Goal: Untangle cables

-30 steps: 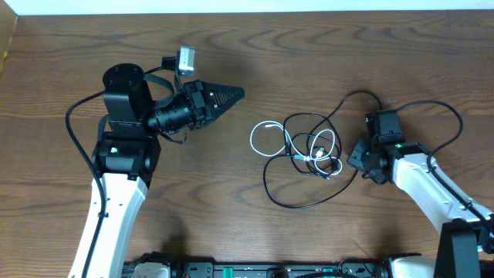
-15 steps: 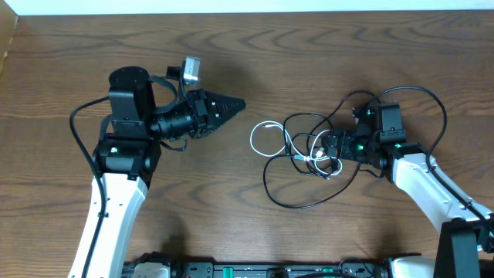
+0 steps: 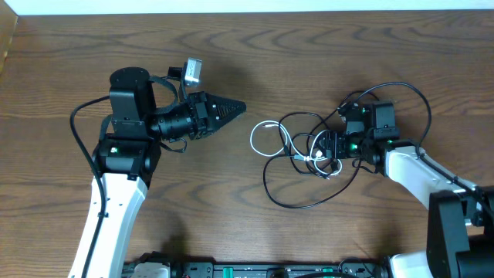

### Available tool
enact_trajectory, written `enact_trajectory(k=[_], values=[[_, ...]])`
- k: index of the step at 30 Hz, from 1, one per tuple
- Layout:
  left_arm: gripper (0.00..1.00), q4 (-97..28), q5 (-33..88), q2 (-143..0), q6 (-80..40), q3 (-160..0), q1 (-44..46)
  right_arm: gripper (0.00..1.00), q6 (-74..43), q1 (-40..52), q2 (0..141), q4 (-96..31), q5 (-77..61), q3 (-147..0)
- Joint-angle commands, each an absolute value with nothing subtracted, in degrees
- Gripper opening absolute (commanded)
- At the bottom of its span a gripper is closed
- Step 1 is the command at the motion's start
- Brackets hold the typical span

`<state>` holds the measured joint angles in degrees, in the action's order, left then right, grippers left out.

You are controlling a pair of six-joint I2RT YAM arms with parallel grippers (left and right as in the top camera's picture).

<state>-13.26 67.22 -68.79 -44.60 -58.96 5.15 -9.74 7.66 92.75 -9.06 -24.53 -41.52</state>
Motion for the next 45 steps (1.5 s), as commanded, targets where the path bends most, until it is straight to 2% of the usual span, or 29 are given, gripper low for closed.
enact_trajectory(k=[1,3,4,5,6,12,15,17,18,20,23,30,36,40,45], values=[[0.09,-13.3,68.7,-68.4,-43.1,-59.5,5.2,0.61,-7.6,8.0,93.8,-8.0,-27.2,-41.5],[0.09,-13.3,68.8,-68.4,-43.1,-59.5,5.2,0.49,-7.1,8.0,93.9,-7.8,-27.2,-41.5],[0.1,-13.3,68.9,-68.4,-43.1,-59.5,5.2,0.37,-6.7,8.0,93.9,-7.7,-27.4,-41.5],[0.1,-13.3,68.9,-68.4,-43.1,-59.5,5.2,0.11,-6.7,8.0,93.9,-7.7,-27.5,-41.5],[0.1,-13.3,69.0,-68.4,-43.1,-59.5,5.2,0.01,-6.8,8.0,93.9,-7.4,-27.7,-41.5],[0.14,-15.4,69.0,-68.5,-39.3,-59.5,5.2,0.01,-6.8,7.9,92.8,-4.4,-35.2,-41.6],[0.17,-20.8,67.7,-68.5,-32.2,-59.5,5.2,0.01,-6.9,7.9,89.4,-4.2,-38.3,-42.5],[0.24,-23.6,66.3,-68.5,-27.4,-59.5,5.2,0.01,-8.3,7.9,86.6,-4.2,-38.4,-42.9],[0.32,-25.1,66.2,-68.5,-22.8,-59.5,5.2,0.01,-9.4,7.9,83.8,-4.3,-38.3,-43.2],[0.4,-27.0,66.2,-68.5,-18.0,-59.5,5.2,0.01,-11.6,7.8,80.4,-4.3,-38.3,-43.7],[0.49,-29.4,66.2,-68.5,-13.1,-59.5,5.2,0.01,-14.3,7.2,75.3,-5.5,-38.4,-44.9],[0.61,-30.8,66.2,-70.1,-8.6,-59.4,6.0,0.01,-17.7,7.2,66.1,-9.2,-38.4,-47.7],[0.65,-30.1,66.2,-75.3,-1.5,-59.4,11.9,0.01,-18.7,7.2,62.1,-10.3,-42.7,-48.4],[0.66,-24.2,66.5,-80.8,-0.7,-59.4,16.4,0.01,-18.7,7.2,60.9,-11.3,-43.8,-48.4],[0.66,-18.2,66.9,-86.2,-0.7,-59.5,19.3,0.01,-18.4,7.0,60.9,-20.3,-33.6,-48.4]])
